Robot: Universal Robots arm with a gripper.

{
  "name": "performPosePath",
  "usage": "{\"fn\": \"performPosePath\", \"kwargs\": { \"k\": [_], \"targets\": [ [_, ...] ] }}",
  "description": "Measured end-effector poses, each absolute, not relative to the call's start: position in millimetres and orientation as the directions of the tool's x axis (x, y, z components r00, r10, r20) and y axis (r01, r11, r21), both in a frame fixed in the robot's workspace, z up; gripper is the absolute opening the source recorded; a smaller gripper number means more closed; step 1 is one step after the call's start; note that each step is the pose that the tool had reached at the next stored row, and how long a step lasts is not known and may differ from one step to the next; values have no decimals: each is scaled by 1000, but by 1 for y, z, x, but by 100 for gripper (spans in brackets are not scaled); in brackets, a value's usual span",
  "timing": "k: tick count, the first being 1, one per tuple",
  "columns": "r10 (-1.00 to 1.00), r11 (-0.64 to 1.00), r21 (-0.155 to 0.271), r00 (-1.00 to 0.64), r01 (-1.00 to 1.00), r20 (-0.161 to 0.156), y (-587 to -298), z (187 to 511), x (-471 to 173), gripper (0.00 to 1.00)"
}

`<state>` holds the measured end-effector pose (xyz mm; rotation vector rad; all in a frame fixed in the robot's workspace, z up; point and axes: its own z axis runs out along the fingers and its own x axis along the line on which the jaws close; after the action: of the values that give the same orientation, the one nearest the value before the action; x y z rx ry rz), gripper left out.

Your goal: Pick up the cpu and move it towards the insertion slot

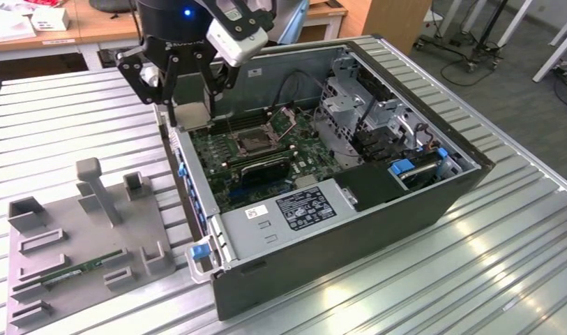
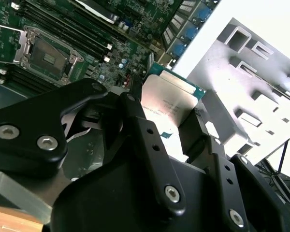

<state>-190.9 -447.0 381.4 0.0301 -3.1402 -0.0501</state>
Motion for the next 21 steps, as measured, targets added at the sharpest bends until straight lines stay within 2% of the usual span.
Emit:
{"fn": "performPosePath", "kwargs": {
  "k": [21],
  "targets": [
    [-19,999,32,-1000,-19,1,-447,381,-146,55]
  ]
}}
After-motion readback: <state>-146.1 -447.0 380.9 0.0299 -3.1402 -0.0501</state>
